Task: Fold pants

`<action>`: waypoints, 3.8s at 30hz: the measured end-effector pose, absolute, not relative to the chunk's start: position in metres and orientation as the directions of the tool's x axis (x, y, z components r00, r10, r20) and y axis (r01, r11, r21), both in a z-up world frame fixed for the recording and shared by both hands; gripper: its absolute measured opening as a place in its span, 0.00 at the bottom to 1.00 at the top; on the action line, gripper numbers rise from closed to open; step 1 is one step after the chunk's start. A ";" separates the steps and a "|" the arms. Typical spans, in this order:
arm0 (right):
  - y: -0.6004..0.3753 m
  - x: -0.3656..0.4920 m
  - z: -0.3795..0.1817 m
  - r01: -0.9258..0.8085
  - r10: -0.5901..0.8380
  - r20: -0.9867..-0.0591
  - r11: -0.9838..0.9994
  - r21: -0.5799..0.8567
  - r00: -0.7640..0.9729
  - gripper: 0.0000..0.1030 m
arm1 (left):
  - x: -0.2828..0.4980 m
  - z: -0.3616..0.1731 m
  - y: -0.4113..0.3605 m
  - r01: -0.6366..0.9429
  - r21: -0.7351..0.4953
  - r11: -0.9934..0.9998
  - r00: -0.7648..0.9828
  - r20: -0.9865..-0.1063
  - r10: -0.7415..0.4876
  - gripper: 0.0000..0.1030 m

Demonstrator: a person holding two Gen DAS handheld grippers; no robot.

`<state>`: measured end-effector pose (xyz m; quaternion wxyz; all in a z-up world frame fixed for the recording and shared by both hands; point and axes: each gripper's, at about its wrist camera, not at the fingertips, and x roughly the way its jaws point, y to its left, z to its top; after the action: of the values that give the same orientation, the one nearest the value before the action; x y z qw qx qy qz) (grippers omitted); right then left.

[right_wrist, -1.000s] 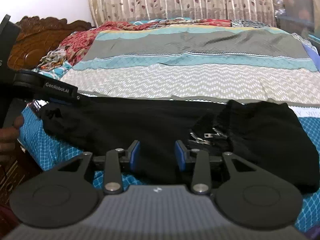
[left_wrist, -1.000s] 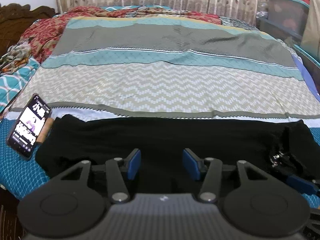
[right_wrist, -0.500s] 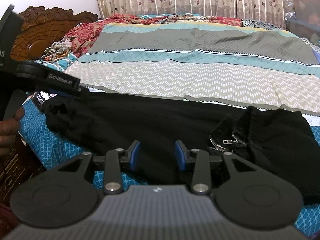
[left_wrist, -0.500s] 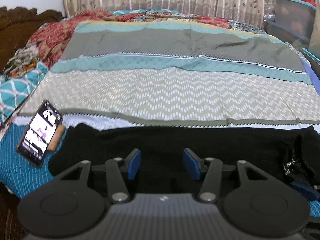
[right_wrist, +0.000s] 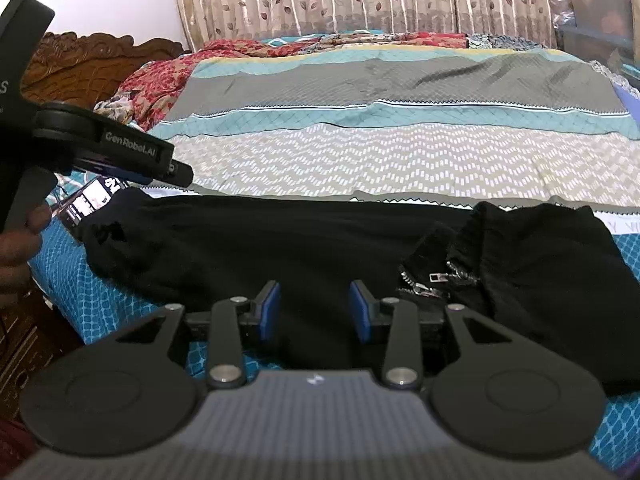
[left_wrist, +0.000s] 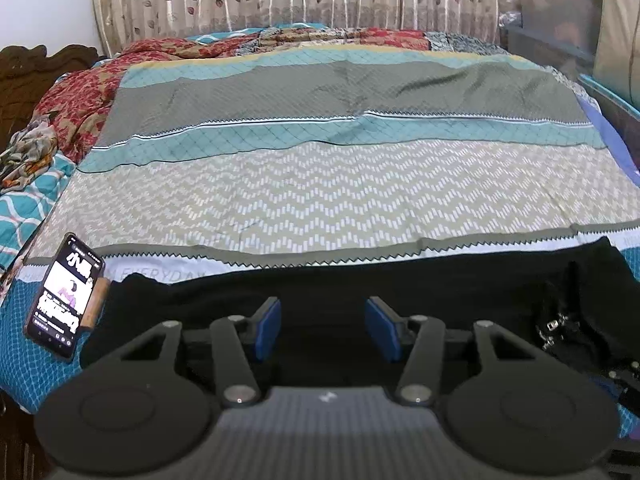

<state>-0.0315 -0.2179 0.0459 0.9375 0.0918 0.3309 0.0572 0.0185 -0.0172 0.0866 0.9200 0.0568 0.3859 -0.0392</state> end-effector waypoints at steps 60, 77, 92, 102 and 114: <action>-0.065 0.136 0.015 -0.325 0.553 -0.689 0.833 0.447 0.469 0.29 | 0.028 -0.008 0.241 -0.323 -0.449 0.833 0.670 -0.730 -0.134 1.00; -0.089 0.136 -0.018 -0.139 0.676 -0.608 0.708 0.692 0.416 0.28 | 0.039 -0.015 0.222 -0.292 -0.326 0.899 0.681 -0.731 -0.044 0.98; -0.104 0.134 -0.026 -0.101 0.716 -0.554 0.646 0.757 0.425 0.29 | 0.024 0.031 0.165 -0.099 -0.261 0.960 0.796 -0.599 -0.081 0.29; -0.181 0.115 -0.007 0.053 0.628 -0.501 0.592 0.804 0.596 0.31 | 0.013 0.024 0.092 0.161 -0.085 0.983 0.821 -0.541 -0.181 0.33; -0.189 0.115 0.005 0.110 0.624 -0.497 0.552 0.826 0.603 0.83 | -0.010 0.009 0.055 0.354 -0.008 0.935 0.799 -0.517 -0.307 0.66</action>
<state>0.1151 -0.1889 0.0045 0.7778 0.4434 0.4137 0.1653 -0.0097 0.0549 0.0092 0.9475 0.0444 0.2646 -0.1742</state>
